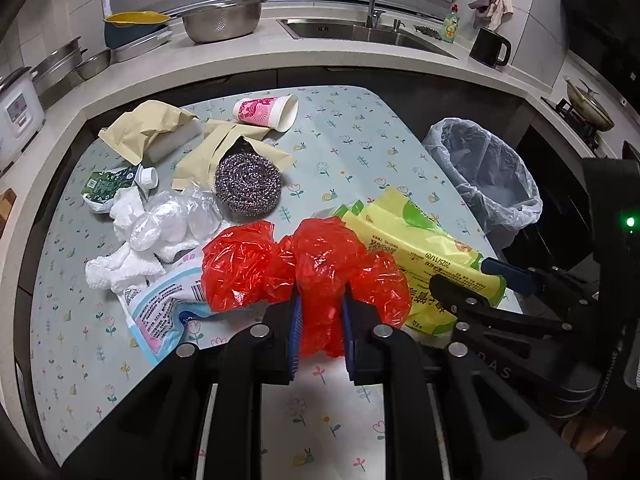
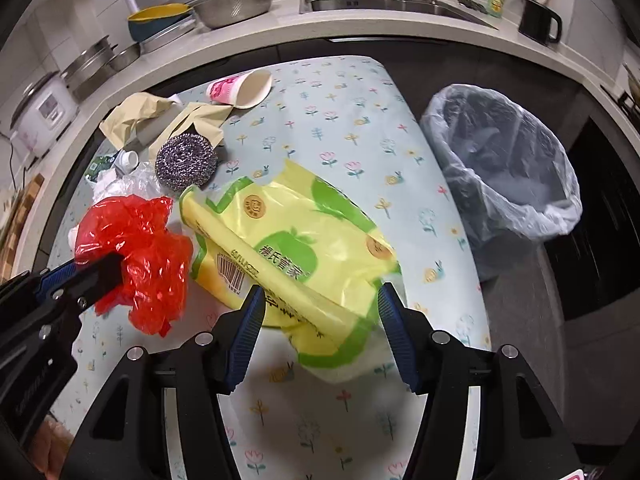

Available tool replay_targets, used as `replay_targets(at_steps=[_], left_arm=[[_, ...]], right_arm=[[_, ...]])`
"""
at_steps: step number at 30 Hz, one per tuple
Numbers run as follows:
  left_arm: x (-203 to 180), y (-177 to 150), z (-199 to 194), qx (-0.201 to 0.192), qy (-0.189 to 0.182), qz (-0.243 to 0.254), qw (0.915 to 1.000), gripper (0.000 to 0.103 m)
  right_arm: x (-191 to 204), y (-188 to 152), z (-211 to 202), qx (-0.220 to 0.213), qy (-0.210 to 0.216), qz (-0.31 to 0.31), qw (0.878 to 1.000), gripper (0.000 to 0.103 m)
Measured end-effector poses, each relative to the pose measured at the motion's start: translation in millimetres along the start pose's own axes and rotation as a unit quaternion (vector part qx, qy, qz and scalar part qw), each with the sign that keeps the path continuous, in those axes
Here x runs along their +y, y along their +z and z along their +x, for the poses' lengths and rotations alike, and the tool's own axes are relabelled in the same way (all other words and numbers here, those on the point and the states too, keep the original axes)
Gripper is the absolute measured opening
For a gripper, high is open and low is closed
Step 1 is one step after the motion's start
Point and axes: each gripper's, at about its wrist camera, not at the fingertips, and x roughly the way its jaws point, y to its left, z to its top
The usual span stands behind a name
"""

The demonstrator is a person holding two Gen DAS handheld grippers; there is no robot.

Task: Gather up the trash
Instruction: 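Carry both bags over the bin and open the left tool to drop the red bag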

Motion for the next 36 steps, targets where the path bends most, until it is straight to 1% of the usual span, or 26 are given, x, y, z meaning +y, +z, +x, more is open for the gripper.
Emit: replay_targets(at_steps=[1, 2, 3, 4, 5, 6, 8, 10, 13, 24, 30, 36], left_arm=[[2, 0, 1, 0.002, 0.002, -0.003, 1.0, 0.016], [4, 0, 2, 0.003, 0.003, -0.004, 1.0, 0.017], [5, 0, 2, 0.004, 0.005, -0.005, 1.0, 0.016], [7, 0, 3, 0.005, 0.007, -0.007, 0.9999, 0.016], [8, 0, 3, 0.005, 0.008, -0.008, 0.9999, 0.016], [8, 1, 3, 0.005, 0.009, -0.008, 0.9999, 0.016], [9, 2, 2, 0.003, 0.01, -0.008, 0.9999, 0.016], [8, 3, 2, 0.001, 0.012, -0.007, 0.9999, 0.016], [4, 5, 1, -0.001, 0.011, -0.005, 0.9999, 0.016], [-28, 28, -6, -0.026, -0.004, 0.025, 0.9993, 0.016], [-64, 50, -4, -0.043, -0.022, 0.061, 0.997, 0.016], [-115, 77, 11, -0.05, -0.054, 0.109, 0.9914, 0.017]], right_arm=[[3, 1, 4, 0.002, -0.001, -0.005, 1.0, 0.053], [4, 2, 6, 0.004, 0.0, -0.008, 1.0, 0.04], [5, 2, 8, 0.008, 0.006, -0.01, 1.0, 0.033], [6, 2, 9, 0.01, 0.012, -0.01, 1.0, 0.017], [7, 2, 10, 0.012, 0.016, -0.009, 1.0, 0.005], [7, 1, 10, 0.011, 0.014, -0.009, 1.0, 0.003], [7, 0, 7, 0.006, 0.01, -0.011, 1.0, 0.002], [5, 0, 3, 0.001, 0.015, -0.006, 1.0, 0.001], [-1, 1, -8, -0.015, 0.011, 0.002, 1.0, 0.001], [-51, 25, -55, -0.089, -0.018, 0.055, 0.994, 0.001], [-95, 34, -69, -0.111, -0.045, 0.093, 0.988, 0.001], [-148, 42, -75, -0.126, -0.083, 0.132, 0.98, 0.001]])
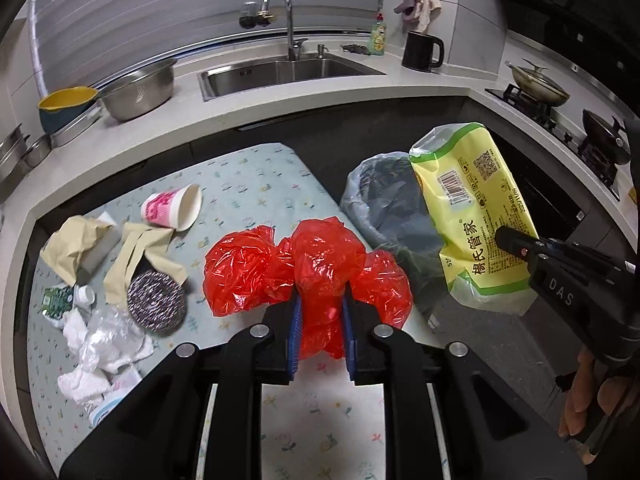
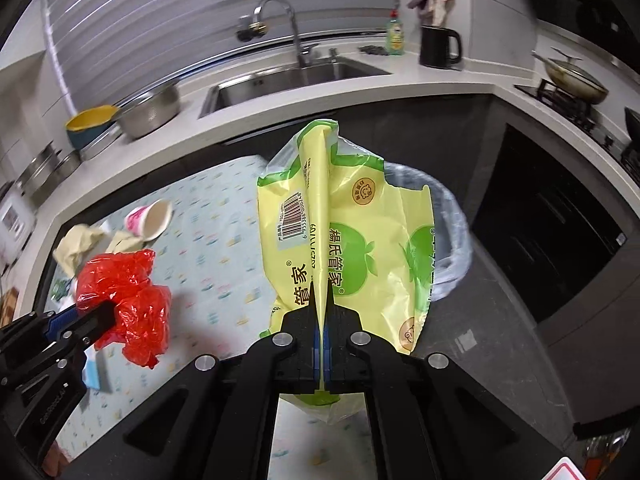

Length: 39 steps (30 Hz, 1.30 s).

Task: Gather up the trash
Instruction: 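Carry both bags over the bin and open the left tool to drop the red bag, then open the right tool to drop the yellow-green snack bag into the bin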

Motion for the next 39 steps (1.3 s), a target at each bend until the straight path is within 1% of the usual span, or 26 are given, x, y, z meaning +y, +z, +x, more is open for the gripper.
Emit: replay_targets(at_steps=[6, 8, 12, 14, 16, 17, 18, 19, 20, 21, 23, 25, 29, 33, 39], left_arm=[[-40, 36, 35, 0.002, -0.045, 0.032, 0.9984, 0.017], [-55, 49, 49, 0.004, -0.066, 0.041, 0.997, 0.018], [-76, 69, 76, 0.008, -0.086, 0.053, 0.9948, 0.018], [-85, 78, 90, 0.011, -0.105, 0.058, 0.9927, 0.018], [-93, 86, 102, 0.014, -0.115, 0.057, 0.9916, 0.019], [-96, 88, 107, 0.014, -0.121, 0.06, 0.9907, 0.02], [-100, 91, 112, 0.014, -0.121, 0.063, 0.9905, 0.022], [-103, 93, 117, 0.015, -0.122, 0.066, 0.9902, 0.027], [-106, 95, 121, 0.013, -0.123, 0.07, 0.9899, 0.038], [-108, 96, 124, 0.01, -0.119, 0.072, 0.9901, 0.043], [-110, 99, 126, -0.002, -0.108, 0.076, 0.9912, 0.064], [-110, 99, 125, -0.014, -0.095, 0.076, 0.9925, 0.072], [-104, 100, 123, -0.02, -0.088, 0.073, 0.9932, 0.072], [-96, 101, 125, -0.022, -0.066, 0.07, 0.9951, 0.072], [-71, 100, 128, -0.016, -0.035, 0.047, 0.9982, 0.072]], right_arm=[[-44, 16, 14, -0.007, -0.035, 0.033, 0.999, 0.001], [-53, 21, 21, -0.006, -0.042, 0.041, 0.998, 0.001], [-69, 28, 36, -0.006, -0.052, 0.055, 0.997, 0.001], [-76, 31, 44, -0.004, -0.056, 0.061, 0.997, 0.001], [-82, 34, 51, -0.003, -0.059, 0.066, 0.996, 0.001], [-84, 35, 53, -0.004, -0.061, 0.068, 0.996, 0.001], [-86, 37, 55, -0.003, -0.064, 0.069, 0.996, 0.001], [-88, 37, 57, -0.003, -0.066, 0.07, 0.995, 0.001], [-90, 39, 60, -0.003, -0.068, 0.071, 0.995, 0.001], [-91, 40, 62, -0.002, -0.07, 0.072, 0.995, 0.001], [-93, 42, 65, -0.002, -0.072, 0.073, 0.995, 0.001], [-94, 45, 68, -0.002, -0.071, 0.075, 0.995, 0.001], [-91, 51, 77, -0.001, -0.068, 0.071, 0.995, 0.001], [-84, 57, 86, 0.001, -0.064, 0.061, 0.996, 0.001], [-74, 66, 101, 0.01, -0.052, 0.058, 0.997, 0.001]])
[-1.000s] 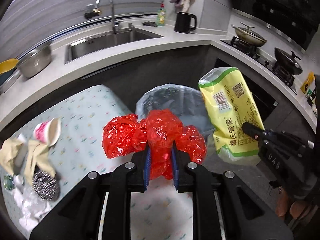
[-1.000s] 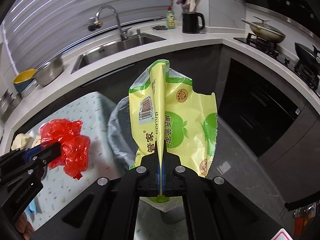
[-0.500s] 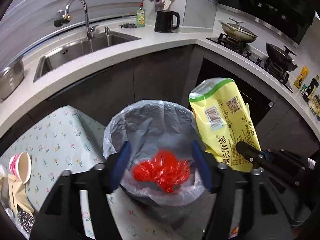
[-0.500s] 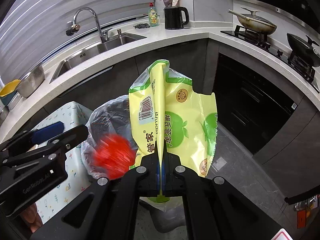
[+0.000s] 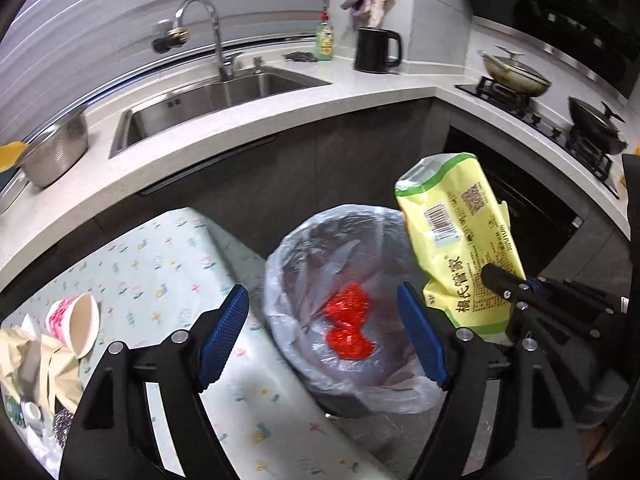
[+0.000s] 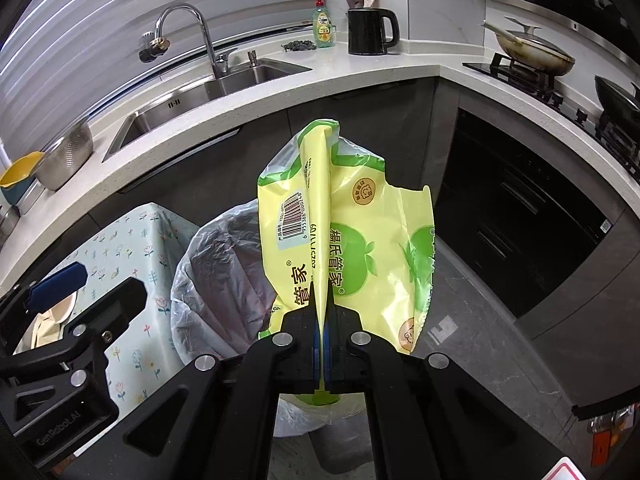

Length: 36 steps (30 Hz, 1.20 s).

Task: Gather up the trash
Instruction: 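Open the right tool to drop the yellow-green snack bag into the bin, then move both tools back over the trash pile on the table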

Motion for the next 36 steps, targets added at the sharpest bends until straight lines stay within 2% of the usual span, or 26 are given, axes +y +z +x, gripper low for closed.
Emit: replay_targets(at_steps=[3, 4, 5, 7, 15, 24, 28, 31, 36], left_arm=[[14, -2, 0, 0.004, 0.008, -0.015, 0.9998, 0.073], [19, -3, -1, 0.004, 0.01, -0.021, 0.9997, 0.074], [23, -4, -2, 0.004, 0.013, -0.024, 0.9996, 0.074], [29, -6, -4, 0.003, 0.017, -0.028, 0.9995, 0.076], [46, -15, -25, -0.007, 0.03, -0.04, 0.9987, 0.079], [64, -32, -71, -0.023, 0.046, -0.053, 0.9973, 0.081], [78, -48, -100, -0.031, 0.056, -0.062, 0.9961, 0.087], [90, -62, -123, -0.035, 0.068, -0.072, 0.9945, 0.088], [117, -90, -156, -0.035, 0.089, -0.095, 0.9908, 0.088]], right_arm=[[6, 3, 7, 0.002, 0.007, -0.006, 1.0, 0.006], [9, 4, 8, 0.003, 0.005, -0.007, 1.0, 0.012], [12, 4, 10, 0.003, 0.002, -0.01, 1.0, 0.025], [16, 5, 6, -0.007, -0.003, -0.01, 1.0, 0.044], [30, 6, -22, -0.027, -0.001, -0.024, 0.999, 0.045], [58, -3, -75, -0.053, 0.025, -0.034, 0.998, 0.056], [81, -14, -104, -0.067, 0.037, -0.054, 0.996, 0.06], [98, -26, -123, -0.075, 0.047, -0.07, 0.994, 0.064], [127, -49, -145, -0.072, 0.069, -0.092, 0.991, 0.065]])
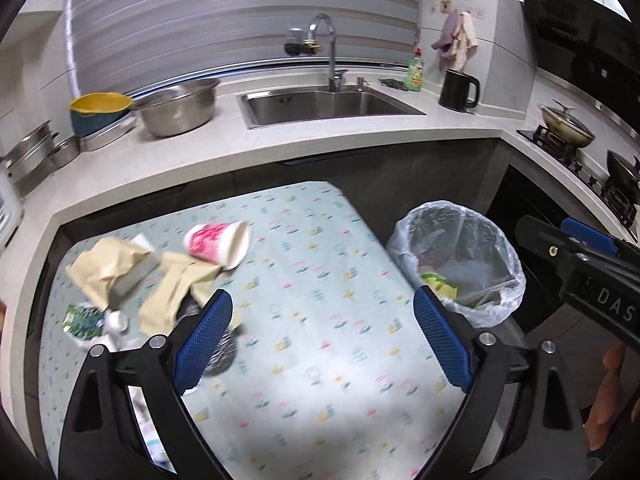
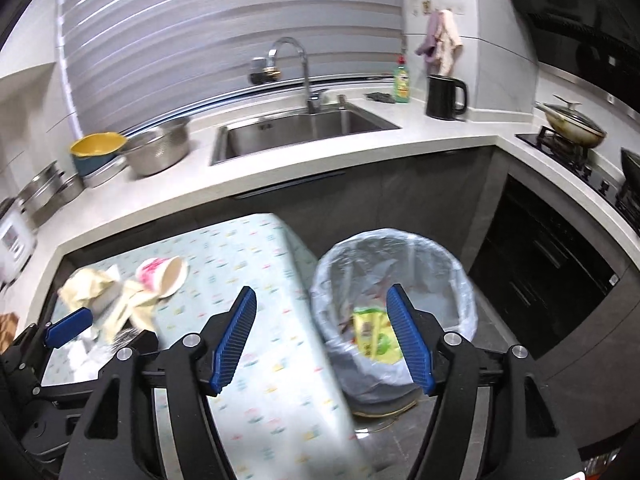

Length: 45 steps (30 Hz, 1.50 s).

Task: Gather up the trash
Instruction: 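Move both tools back over the trash pile on the table, then grasp the blue-white wipes packet with the right tool while the left tool reaches the white paper towel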

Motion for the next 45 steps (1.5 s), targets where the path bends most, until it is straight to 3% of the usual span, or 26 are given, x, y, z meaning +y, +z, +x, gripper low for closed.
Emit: replay_targets(at_steps=[15, 26, 36, 45], left_arm=[[119, -89, -49, 0.041, 0.069, -0.071, 0.9942, 0.089], [186, -152, -62, 0.079, 0.117, -0.126, 0.9819, 0.089], [223, -169, -76, 0.079, 0.133, -0.146, 0.9771, 0.089], [250, -165, -78, 0.074, 0.148, -0.137, 0.9767, 0.089]], right_arm=[[101, -59, -23, 0.038, 0.061, -0.046, 0.996, 0.065], [154, -119, -17, 0.094, 0.097, -0.077, 0.988, 0.065], [213, -174, 0, 0.165, 0.166, -0.083, 0.969, 0.065], [254, -183, 20, 0.197, 0.208, -0.046, 0.957, 0.064]])
